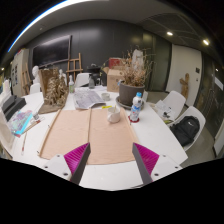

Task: Pour water

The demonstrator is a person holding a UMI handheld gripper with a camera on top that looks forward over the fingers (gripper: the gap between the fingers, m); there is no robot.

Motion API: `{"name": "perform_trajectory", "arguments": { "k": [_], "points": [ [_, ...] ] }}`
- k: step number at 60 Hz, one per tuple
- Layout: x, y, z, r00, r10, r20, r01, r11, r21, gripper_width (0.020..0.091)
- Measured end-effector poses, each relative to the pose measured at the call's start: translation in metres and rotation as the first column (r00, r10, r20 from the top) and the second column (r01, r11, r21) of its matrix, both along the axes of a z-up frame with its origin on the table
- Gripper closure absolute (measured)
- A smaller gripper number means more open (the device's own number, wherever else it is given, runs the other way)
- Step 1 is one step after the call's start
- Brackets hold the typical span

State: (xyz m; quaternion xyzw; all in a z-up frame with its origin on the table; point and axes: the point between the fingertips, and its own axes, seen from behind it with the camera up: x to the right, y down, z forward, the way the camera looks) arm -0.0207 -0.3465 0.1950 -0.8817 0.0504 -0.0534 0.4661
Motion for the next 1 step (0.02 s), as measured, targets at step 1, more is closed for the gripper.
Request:
{"name": "perform_trajectory", "arguments": {
  "k": [1],
  "points": [
    [0.0001,-0.0005,-0.0007,1.000,0.000,-0.001,0.000,1.000,-0.003,0.0254]
  ]
}}
